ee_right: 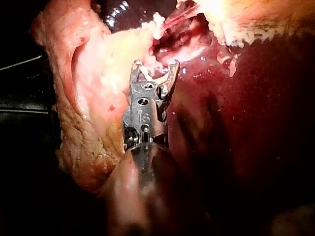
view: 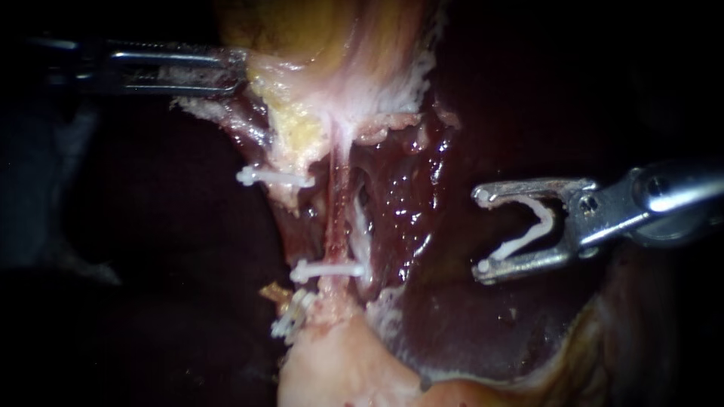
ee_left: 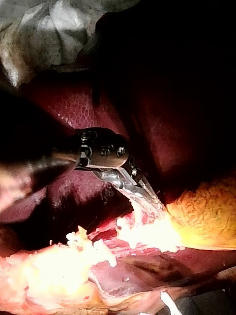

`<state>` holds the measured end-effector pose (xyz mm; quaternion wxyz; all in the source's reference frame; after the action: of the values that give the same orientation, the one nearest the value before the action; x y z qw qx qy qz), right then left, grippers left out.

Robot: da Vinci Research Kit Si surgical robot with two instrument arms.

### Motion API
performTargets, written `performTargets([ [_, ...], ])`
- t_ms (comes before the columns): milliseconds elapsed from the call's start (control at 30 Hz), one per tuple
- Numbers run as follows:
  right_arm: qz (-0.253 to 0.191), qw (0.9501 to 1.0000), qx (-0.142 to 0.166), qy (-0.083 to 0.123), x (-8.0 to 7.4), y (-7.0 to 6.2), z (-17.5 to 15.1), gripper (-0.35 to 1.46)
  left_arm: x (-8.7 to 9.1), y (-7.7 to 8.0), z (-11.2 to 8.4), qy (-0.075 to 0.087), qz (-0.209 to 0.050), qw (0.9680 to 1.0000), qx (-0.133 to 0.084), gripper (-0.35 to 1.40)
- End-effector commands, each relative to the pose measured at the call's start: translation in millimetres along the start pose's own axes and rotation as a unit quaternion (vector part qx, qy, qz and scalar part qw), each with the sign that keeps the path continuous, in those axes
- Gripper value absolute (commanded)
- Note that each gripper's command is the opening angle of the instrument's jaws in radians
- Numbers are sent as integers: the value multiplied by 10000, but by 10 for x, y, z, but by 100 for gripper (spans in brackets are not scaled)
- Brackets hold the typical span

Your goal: Clipping second clip right tube

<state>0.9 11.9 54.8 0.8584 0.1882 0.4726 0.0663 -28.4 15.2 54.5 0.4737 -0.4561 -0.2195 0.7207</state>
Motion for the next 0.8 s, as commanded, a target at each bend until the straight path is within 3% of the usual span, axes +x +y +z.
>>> performTargets([
  [33,3,10000,-1,1,0,0,0,50,1,1,-2,-3,-1,10000,-7,-35],
  [233,4,10000,12,4,0,0,1,50,19,8,-33,-46,-56,9999,-70,-35],
  [467,7,10000,6,18,1,0,2,50,52,16,-86,168,-64,9998,6,-35],
  [600,-6,10000,17,96,6,1,9,50,51,18,-90,192,-41,9998,25,-35],
  [700,217,9991,277,250,12,1,19,50,48,19,-86,201,-36,9998,42,-35],
  [800,555,9974,318,341,21,2,37,50,47,20,-84,207,-35,9998,52,-35],
])
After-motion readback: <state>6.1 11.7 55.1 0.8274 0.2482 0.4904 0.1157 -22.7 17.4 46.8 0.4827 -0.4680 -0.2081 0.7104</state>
